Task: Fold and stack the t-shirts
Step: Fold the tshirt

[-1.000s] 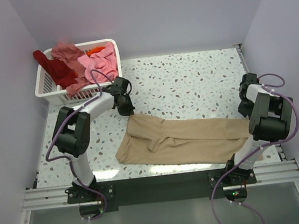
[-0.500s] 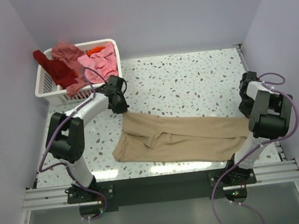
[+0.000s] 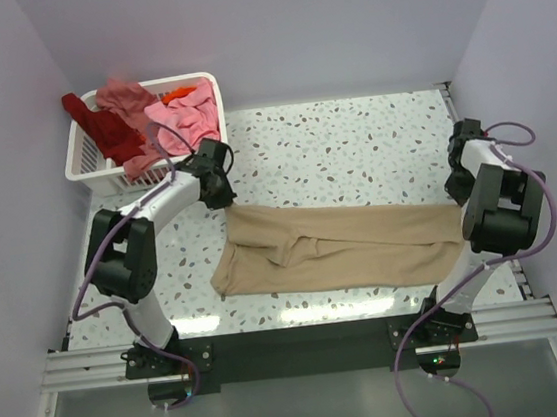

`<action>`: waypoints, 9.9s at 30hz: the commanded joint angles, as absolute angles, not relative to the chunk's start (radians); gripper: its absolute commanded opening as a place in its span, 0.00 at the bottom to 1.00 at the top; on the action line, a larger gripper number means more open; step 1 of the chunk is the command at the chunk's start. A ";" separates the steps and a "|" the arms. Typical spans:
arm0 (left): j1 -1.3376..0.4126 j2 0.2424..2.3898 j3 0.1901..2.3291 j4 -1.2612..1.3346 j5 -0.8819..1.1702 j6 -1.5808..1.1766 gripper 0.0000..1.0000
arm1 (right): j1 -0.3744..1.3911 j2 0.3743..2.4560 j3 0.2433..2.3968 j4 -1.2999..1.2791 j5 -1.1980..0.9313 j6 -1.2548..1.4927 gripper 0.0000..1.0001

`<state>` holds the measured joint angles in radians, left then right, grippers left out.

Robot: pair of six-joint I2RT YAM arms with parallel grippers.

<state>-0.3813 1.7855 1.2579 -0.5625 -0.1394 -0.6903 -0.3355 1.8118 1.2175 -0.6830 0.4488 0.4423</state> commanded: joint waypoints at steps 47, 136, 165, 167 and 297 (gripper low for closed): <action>-0.749 1.652 1.192 -0.548 -0.186 -0.526 0.81 | -0.308 1.569 1.020 -0.716 0.310 0.448 0.57; -0.891 1.890 1.313 -0.483 -0.158 -0.571 0.42 | -0.324 1.493 1.026 -0.713 0.531 0.428 0.00; -0.825 1.861 1.414 -0.641 0.181 -0.603 0.00 | -0.324 1.499 1.034 -0.723 0.566 0.428 0.00; -0.822 1.859 1.416 -0.650 0.218 -0.606 0.00 | -0.324 1.502 1.034 -0.724 0.569 0.426 0.00; -0.590 1.658 1.146 -0.345 0.182 -0.494 0.69 | 0.681 1.693 1.183 -0.653 0.154 0.462 0.06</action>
<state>-0.5411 1.7374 1.1919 -0.4126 0.1677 -0.5381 0.7044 1.6955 1.1450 -0.6312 0.2035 0.4866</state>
